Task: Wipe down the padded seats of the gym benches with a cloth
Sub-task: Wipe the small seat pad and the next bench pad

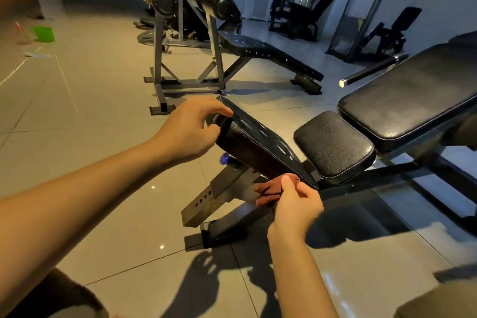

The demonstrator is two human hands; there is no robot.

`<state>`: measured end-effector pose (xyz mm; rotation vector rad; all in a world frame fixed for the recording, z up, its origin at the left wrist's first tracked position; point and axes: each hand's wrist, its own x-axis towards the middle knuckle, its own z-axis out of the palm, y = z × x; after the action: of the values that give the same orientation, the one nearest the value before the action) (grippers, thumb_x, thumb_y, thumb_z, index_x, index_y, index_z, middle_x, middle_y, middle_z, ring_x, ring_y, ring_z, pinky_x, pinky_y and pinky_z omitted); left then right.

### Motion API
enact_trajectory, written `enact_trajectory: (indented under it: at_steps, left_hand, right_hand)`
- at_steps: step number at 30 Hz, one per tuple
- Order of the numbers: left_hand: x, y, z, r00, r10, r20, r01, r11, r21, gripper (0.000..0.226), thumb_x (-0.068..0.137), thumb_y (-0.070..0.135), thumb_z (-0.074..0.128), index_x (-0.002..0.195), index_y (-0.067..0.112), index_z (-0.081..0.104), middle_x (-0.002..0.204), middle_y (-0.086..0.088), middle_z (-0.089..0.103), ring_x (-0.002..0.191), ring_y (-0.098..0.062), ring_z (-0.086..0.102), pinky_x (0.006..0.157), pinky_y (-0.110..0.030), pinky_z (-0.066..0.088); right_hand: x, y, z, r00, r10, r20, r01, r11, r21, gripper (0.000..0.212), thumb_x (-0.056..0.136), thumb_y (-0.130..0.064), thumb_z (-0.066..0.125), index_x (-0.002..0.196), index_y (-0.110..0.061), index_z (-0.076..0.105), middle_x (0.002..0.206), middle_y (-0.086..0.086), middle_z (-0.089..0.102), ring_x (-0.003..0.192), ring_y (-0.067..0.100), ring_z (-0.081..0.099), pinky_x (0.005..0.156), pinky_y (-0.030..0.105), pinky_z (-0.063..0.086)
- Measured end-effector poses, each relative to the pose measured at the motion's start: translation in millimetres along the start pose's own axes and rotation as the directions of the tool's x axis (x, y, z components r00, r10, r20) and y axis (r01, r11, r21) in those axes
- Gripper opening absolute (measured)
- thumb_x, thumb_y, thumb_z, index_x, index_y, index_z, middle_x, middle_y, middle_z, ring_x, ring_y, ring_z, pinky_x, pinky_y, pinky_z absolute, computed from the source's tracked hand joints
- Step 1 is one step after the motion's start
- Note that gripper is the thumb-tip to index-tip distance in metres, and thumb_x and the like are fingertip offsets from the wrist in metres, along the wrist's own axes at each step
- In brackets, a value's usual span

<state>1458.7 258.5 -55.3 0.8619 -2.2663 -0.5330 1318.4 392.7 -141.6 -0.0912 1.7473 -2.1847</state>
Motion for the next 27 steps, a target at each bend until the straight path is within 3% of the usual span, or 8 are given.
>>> enact_trajectory:
  at_steps: [2, 3, 6, 10, 14, 18, 22, 27]
  left_hand:
    - [-0.5, 3.0, 1.8, 1.0, 0.004, -0.012, -0.004, 1.0, 0.017, 0.038, 0.095, 0.007, 0.057, 0.128, 0.024, 0.066, 0.137, 0.003, 0.059, 0.128, -0.012, 0.046, 0.097, -0.026, 0.037]
    - [-1.0, 4.1, 1.8, 1.0, 0.007, -0.016, -0.006, 1.0, 0.023, 0.038, 0.095, 0.008, 0.058, 0.128, 0.024, 0.066, 0.137, 0.002, 0.059, 0.127, -0.012, 0.047, 0.096, -0.025, 0.036]
    - [-3.1, 6.2, -1.1, 0.999, 0.006, -0.033, -0.005, 1.0, 0.03, 0.037, 0.095, 0.008, 0.058, 0.127, 0.023, 0.066, 0.135, 0.002, 0.061, 0.128, -0.014, 0.05, 0.103, -0.03, 0.042]
    - [-5.1, 6.3, -13.6, 0.995, -0.006, -0.1, 0.003, 1.0, -0.031, 0.036, 0.095, 0.008, 0.056, 0.126, 0.022, 0.067, 0.125, 0.004, 0.065, 0.116, -0.01, 0.056, 0.101, -0.032, 0.047]
    - [-11.8, 8.6, -17.1, 0.998, 0.03, -0.063, -0.034, 0.998, -0.057, 0.028, 0.095, 0.012, 0.059, 0.119, 0.023, 0.069, 0.108, 0.007, 0.067, 0.1, -0.007, 0.061, 0.088, -0.028, 0.054]
    - [-16.0, 12.0, -17.6, 0.995, 0.069, 0.071, -0.062, 0.993, -0.103, 0.025, 0.088, 0.042, 0.065, 0.108, 0.029, 0.072, 0.1, 0.011, 0.067, 0.093, -0.006, 0.063, 0.082, -0.031, 0.058]
    - [-24.0, 18.4, -25.5, 0.987, 0.134, 0.087, -0.126, 0.988, -0.091, 0.057, 0.07, 0.073, 0.066, 0.113, 0.036, 0.067, 0.101, 0.018, 0.064, 0.092, -0.001, 0.061, 0.08, -0.024, 0.054]
    - [-24.5, 22.8, -27.5, 0.999, 0.007, -0.051, -0.015, 0.988, -0.151, 0.051, 0.071, 0.064, 0.076, 0.108, 0.031, 0.064, 0.095, 0.016, 0.066, 0.084, 0.0, 0.065, 0.07, -0.016, 0.053]
  right_hand:
    - [-5.9, -11.5, 13.1, 0.996, -0.048, 0.073, 0.048, 0.999, -0.001, 0.009, 0.098, -0.006, 0.062, 0.099, 0.003, 0.065, 0.065, -0.005, 0.066, 0.051, -0.002, 0.064, 0.044, 0.012, 0.047]
    - [-13.4, -17.2, 23.9, 0.99, -0.069, 0.124, 0.072, 0.997, -0.024, 0.008, 0.098, -0.007, 0.063, 0.095, 0.0, 0.066, 0.068, -0.007, 0.068, 0.061, 0.002, 0.068, 0.051, 0.015, 0.052]
    - [-34.1, -31.8, 47.1, 0.968, -0.084, 0.234, 0.1, 0.994, -0.054, 0.012, 0.095, -0.017, 0.07, 0.105, -0.01, 0.067, 0.1, 0.001, 0.068, 0.09, 0.014, 0.07, 0.07, 0.029, 0.062]
    - [-26.5, -30.0, 31.6, 0.955, -0.12, 0.27, 0.14, 0.989, -0.056, 0.008, 0.095, -0.014, 0.069, 0.102, -0.01, 0.068, 0.09, -0.006, 0.07, 0.084, 0.006, 0.07, 0.07, 0.026, 0.056]
    - [-18.5, -29.9, 29.1, 0.98, -0.099, 0.171, 0.114, 0.99, -0.08, 0.01, 0.095, -0.015, 0.069, 0.102, -0.008, 0.069, 0.09, 0.004, 0.071, 0.086, 0.019, 0.072, 0.072, 0.037, 0.062]
    - [-33.7, -55.8, 50.5, 0.93, -0.102, 0.353, 0.133, 0.989, -0.064, 0.012, 0.092, -0.018, 0.074, 0.102, -0.013, 0.069, 0.099, 0.004, 0.071, 0.091, 0.015, 0.071, 0.062, 0.017, 0.056]
    - [-39.1, -80.5, 51.3, 0.896, -0.083, 0.437, 0.135, 0.987, -0.088, 0.014, 0.093, -0.019, 0.073, 0.103, -0.01, 0.073, 0.095, 0.009, 0.075, 0.086, 0.019, 0.074, 0.068, 0.031, 0.063]
    - [-47.5, -112.3, 52.7, 0.792, 0.004, 0.61, 0.121, 0.979, -0.163, 0.019, 0.101, -0.009, 0.056, 0.102, -0.01, 0.075, 0.091, 0.01, 0.077, 0.08, 0.02, 0.076, 0.065, 0.03, 0.062]
